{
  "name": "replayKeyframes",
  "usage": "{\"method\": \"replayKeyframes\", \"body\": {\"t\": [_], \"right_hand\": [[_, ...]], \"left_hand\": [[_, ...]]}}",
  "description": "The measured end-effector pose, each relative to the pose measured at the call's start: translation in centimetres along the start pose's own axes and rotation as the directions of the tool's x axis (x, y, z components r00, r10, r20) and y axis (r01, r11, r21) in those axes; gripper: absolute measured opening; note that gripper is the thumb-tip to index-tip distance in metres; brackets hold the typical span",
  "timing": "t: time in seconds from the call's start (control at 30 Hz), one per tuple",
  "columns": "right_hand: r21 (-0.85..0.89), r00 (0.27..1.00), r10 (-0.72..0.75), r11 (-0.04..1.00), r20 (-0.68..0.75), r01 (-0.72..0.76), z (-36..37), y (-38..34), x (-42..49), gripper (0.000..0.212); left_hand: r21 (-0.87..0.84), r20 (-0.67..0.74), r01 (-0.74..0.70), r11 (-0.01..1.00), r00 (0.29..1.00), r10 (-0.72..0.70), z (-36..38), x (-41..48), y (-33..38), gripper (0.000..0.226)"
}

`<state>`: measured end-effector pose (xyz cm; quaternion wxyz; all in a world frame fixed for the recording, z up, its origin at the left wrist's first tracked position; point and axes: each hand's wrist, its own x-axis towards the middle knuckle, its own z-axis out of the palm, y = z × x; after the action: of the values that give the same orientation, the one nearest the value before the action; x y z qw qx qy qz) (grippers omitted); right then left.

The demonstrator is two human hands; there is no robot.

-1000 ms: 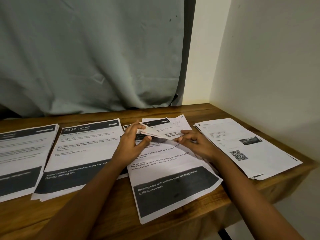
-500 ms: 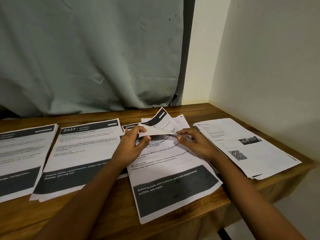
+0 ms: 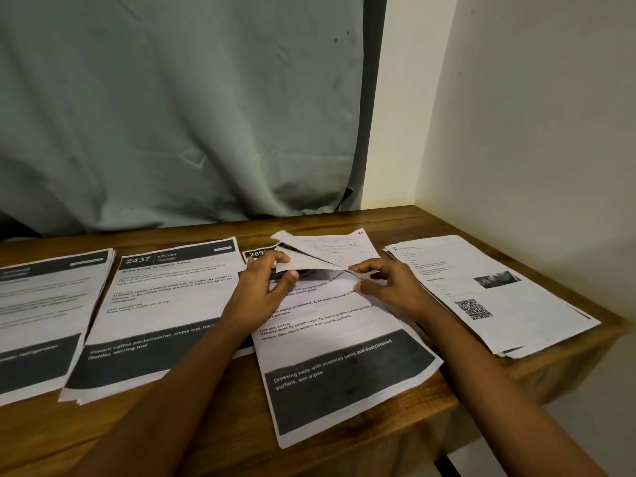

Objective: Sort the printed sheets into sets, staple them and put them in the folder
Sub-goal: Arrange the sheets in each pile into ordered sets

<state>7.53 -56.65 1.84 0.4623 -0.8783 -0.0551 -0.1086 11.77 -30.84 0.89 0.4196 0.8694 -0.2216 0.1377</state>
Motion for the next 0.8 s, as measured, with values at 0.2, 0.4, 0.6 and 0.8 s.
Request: {"method": "replayKeyframes", "body": {"t": [0.2, 0.4, 0.6, 0.8], "right_hand": [[-0.042, 0.999, -0.051, 0.998, 0.005, 0.051, 0.0, 0.1, -0.1, 0.024], [-0.054, 0.999, -0.030, 0.998, -0.016, 0.029, 0.0, 0.2, -0.3, 0.025], [-0.095, 0.999, -0.033, 0.995, -0.022, 0.031, 0.1, -0.1, -0.6, 0.029], [0.052, 0.999, -0.038, 0.998, -0.003, 0.038, 0.3, -1.3, -1.2, 0.044]], "left_hand": [[-0.022, 0.014, -0.014, 1.000, 1.000, 0.014, -0.1, -0.1, 0.0, 0.065], [-0.014, 0.031, -0.013, 1.000, 0.999, 0.013, -0.1, -0.2, -0.1, 0.067], [-0.044, 0.013, 0.006, 0.999, 1.000, -0.005, 0.0, -0.2, 0.5, 0.074], [-0.091, -0.003, -0.008, 0.996, 1.000, 0.008, -0.2, -0.5, 1.0, 0.095]]}}
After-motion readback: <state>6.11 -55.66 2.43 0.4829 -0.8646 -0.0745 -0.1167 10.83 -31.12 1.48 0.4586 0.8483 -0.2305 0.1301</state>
